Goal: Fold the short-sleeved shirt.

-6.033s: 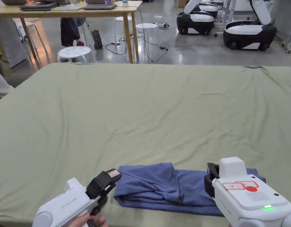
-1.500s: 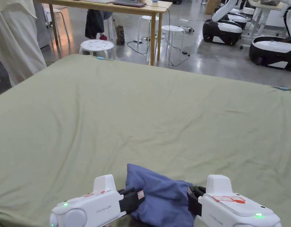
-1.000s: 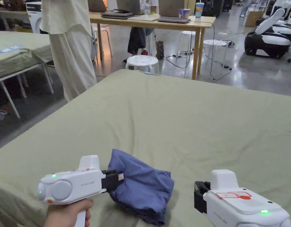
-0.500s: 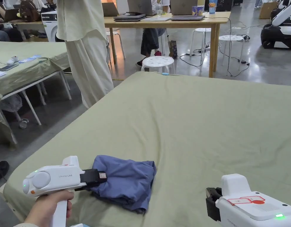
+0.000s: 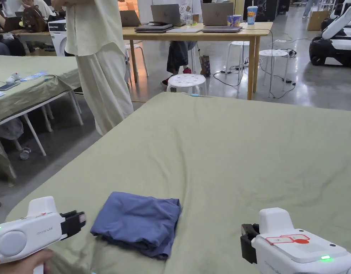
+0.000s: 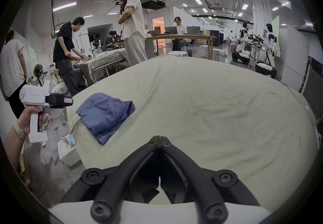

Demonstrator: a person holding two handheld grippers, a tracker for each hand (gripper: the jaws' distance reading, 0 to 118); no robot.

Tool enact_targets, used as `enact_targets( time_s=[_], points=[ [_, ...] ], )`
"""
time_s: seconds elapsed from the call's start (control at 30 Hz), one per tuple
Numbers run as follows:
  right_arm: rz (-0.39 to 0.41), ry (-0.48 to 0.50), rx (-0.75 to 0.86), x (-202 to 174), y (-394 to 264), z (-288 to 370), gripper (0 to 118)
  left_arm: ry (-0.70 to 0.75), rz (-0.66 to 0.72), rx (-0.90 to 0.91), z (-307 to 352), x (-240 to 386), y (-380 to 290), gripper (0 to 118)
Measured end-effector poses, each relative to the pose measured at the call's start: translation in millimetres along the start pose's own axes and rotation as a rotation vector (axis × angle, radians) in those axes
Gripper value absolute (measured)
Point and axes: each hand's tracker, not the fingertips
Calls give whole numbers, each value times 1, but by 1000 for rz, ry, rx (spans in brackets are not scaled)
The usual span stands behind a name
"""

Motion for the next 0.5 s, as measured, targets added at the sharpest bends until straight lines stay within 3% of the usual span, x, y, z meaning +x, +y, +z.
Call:
enact_targets(
  time_s=[0.03, 0.07, 0.27, 0.5],
  points=[
    [2, -3, 6, 1, 0, 4, 0, 30, 0, 8, 13, 18, -4, 3],
    [8, -7, 12, 1, -1, 9, 0, 33, -22, 21, 22, 31, -9, 0],
    [-5, -49, 72, 32, -7, 51, 0, -69, -197, 111, 44, 146, -35, 0],
    [9, -230, 182, 116, -13, 143, 0, -256, -380, 231, 77, 336, -56, 0]
  ],
)
